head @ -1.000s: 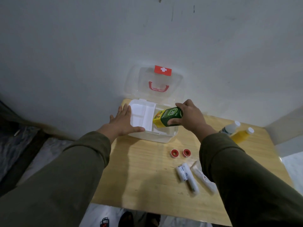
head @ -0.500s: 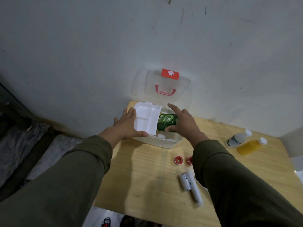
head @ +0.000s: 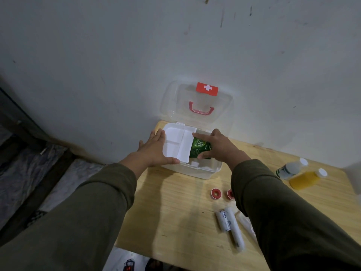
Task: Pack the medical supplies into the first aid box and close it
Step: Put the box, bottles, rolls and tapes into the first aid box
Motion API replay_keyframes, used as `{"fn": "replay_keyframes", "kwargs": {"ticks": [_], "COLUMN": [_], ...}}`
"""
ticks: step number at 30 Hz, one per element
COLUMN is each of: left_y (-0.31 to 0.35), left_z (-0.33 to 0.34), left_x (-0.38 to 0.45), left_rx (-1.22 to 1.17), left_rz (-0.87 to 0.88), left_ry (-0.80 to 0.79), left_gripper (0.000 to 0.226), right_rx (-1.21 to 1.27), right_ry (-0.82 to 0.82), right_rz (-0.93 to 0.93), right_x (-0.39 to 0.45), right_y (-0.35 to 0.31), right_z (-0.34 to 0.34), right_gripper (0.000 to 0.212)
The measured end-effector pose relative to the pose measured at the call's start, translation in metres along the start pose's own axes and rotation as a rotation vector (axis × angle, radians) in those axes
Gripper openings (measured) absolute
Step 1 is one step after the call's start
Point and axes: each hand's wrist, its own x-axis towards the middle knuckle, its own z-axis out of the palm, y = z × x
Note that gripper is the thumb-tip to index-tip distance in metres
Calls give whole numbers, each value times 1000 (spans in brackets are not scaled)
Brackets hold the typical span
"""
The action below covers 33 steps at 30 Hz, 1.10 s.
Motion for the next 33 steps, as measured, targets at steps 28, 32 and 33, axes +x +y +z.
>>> {"fn": "replay_keyframes", "kwargs": {"ticks": [28,32,33], "left_y": [1,1,0], "left_z": [0,-1,-1], "left_x": [1,1,1], "left_rx": [-16,-17,-20], "left_rz": [-5,-4,-5], "left_ry": [1,-3,-4], "left_gripper": [116,116,117], "right_rx": [481,501,514], "right_ry": [220,265,273], "right_rz": [204,186,183], "right_x": [15,13,12], "right_y": [-19,-24,-24], "right_z": [35,38,38], "right_gripper": [81,78,79]}}
